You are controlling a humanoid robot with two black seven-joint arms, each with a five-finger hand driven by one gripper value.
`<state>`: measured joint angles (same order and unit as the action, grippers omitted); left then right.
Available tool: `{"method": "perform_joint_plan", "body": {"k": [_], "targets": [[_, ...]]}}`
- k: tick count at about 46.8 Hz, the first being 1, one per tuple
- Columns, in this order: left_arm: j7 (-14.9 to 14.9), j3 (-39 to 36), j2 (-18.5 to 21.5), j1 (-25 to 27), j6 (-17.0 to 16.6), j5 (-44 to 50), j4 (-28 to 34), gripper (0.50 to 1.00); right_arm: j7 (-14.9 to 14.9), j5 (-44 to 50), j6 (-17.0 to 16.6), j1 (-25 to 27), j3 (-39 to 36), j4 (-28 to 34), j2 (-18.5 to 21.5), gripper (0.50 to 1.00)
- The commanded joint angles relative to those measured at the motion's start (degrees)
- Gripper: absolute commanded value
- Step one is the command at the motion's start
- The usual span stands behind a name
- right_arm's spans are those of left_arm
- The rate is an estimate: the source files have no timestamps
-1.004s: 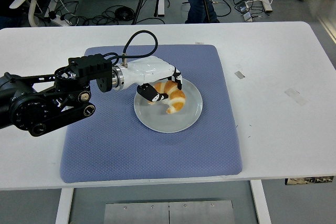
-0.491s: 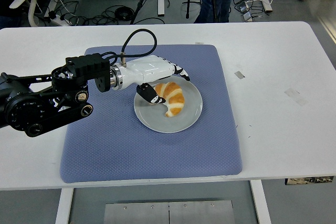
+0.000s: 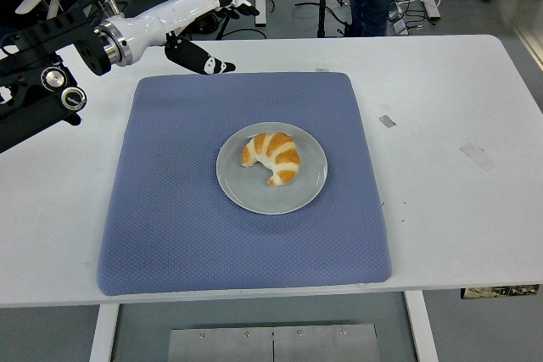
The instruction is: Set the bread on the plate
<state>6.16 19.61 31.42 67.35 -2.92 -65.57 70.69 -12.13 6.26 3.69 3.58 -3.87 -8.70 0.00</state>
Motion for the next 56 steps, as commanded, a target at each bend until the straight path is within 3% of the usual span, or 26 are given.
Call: {"method": "perform_joint_plan", "body": {"k": [1,8,21,30,56], "targets": [[0.3,1.0,0.5,-0.2,-0.2,1.9,-0.3,0.836,0.0,0.1,0.0,-0.1,0.0,0.0,0.0,1.0],[0.8,2.4,1.4,-1.6,-3.4,7.2,-1.1,0.836,0.0,0.0,0.0,-0.1,0.0,0.0,0.0,1.0],[7.5,3.7,1.8,-6.2,-9.6,17.1,-6.7,0.824,0.0,0.0,0.0,0.0,0.0,0.0,0.0,1.0],[11.0,5.9,3.1,-9.2,-9.6,28.2,-8.3,0.819,0.0,0.1,0.0,-0.1,0.0,0.0,0.0,1.0],[11.5,14.0,3.6,-16.3,-9.2,36.6,-8.5,0.821,0.0,0.0,0.0,-0.4,0.0,0.0,0.0,1.0]]}}
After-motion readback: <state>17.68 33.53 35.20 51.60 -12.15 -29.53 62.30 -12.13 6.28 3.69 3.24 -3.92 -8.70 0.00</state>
